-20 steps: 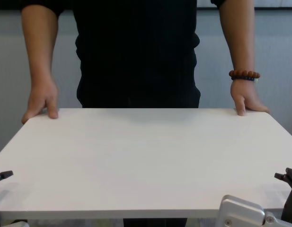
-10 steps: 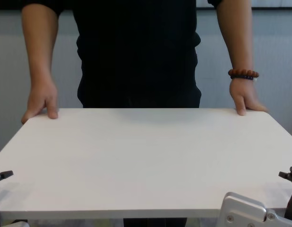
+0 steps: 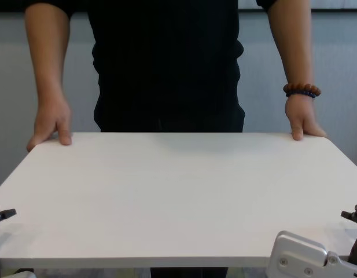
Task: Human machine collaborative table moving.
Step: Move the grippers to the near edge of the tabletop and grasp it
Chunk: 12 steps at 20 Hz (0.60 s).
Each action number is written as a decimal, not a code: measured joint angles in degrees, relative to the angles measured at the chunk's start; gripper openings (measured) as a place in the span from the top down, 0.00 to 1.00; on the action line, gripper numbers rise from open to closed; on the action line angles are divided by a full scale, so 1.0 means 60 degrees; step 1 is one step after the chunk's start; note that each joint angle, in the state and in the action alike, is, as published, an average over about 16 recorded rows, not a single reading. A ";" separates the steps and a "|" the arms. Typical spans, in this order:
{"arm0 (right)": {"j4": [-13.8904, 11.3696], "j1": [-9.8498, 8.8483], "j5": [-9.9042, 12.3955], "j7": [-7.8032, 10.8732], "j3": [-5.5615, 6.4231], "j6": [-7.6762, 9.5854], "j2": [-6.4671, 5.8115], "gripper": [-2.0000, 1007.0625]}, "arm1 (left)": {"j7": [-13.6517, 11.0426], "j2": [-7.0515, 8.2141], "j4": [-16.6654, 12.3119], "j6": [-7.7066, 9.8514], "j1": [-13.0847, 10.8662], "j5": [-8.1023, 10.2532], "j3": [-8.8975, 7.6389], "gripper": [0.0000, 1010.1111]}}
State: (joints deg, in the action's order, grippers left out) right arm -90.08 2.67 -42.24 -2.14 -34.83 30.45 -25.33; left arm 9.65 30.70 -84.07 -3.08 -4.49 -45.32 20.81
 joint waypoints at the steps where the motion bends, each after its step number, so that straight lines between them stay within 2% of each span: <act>1: 0.0014 -0.0004 0.0005 0.0007 0.0026 -0.0023 0.0017 0.01 | 0.0000 0.0000 0.0000 0.0000 0.0000 0.0000 0.0000 0.01; 12: 0.0125 -0.0070 -0.0100 -0.0079 0.0268 -0.0172 0.0172 0.01 | 0.0000 0.0000 0.0000 0.0000 0.0000 0.0000 0.0000 0.01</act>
State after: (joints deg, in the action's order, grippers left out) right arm -89.33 2.25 -42.84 -2.61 -33.23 29.42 -24.29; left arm 9.66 30.70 -84.07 -3.08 -4.49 -45.31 20.81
